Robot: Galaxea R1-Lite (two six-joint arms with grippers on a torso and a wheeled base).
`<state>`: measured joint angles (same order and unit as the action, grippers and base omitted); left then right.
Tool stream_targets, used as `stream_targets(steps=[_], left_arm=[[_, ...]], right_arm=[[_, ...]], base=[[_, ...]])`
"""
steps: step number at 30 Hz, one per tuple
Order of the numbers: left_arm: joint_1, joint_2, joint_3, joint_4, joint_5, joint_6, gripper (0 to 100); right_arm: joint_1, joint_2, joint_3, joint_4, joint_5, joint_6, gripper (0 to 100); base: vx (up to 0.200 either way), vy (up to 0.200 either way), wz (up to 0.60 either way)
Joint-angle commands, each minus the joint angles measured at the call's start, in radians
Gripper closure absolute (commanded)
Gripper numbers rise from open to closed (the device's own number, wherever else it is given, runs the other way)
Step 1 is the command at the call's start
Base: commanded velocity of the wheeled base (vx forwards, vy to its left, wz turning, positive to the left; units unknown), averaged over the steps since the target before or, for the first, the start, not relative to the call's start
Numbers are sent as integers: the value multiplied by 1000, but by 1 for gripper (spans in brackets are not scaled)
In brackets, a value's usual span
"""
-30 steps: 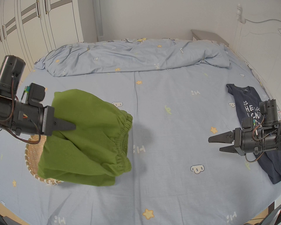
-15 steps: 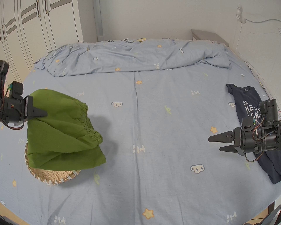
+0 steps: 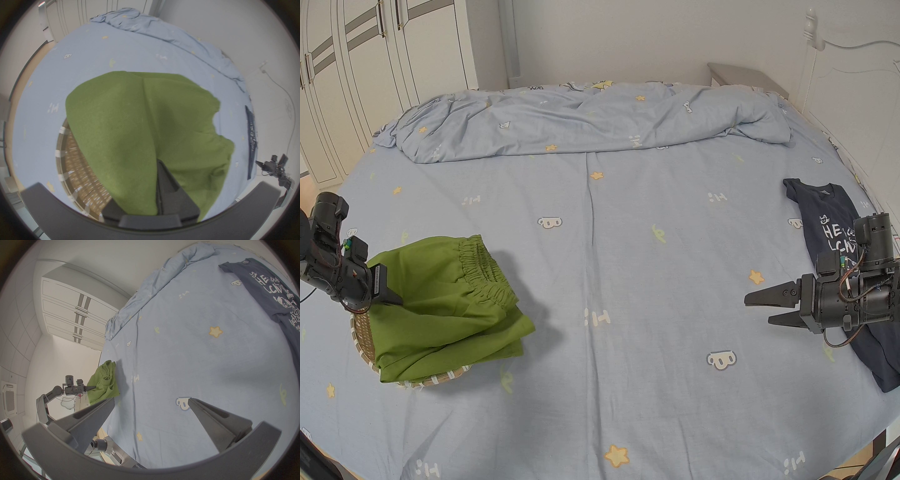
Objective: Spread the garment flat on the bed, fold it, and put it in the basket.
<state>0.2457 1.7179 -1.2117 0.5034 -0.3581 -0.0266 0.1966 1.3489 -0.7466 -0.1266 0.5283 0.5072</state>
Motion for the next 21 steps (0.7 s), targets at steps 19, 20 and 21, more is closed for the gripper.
stream_targets(steps=[19,20,21], left_arm=[[-16,121,26,1,421,-6,100],[-19,123,31,0,427,-7,100],[-26,124,35,0,432,-7,100]], right_arm=[[21,-2,9,-4,-2,-1,0],[21,-2,9,-4,-2,-1,0],[21,-2,9,-4,-2,-1,0]], base=[[0,0,0],[0,0,0],[0,0,0]])
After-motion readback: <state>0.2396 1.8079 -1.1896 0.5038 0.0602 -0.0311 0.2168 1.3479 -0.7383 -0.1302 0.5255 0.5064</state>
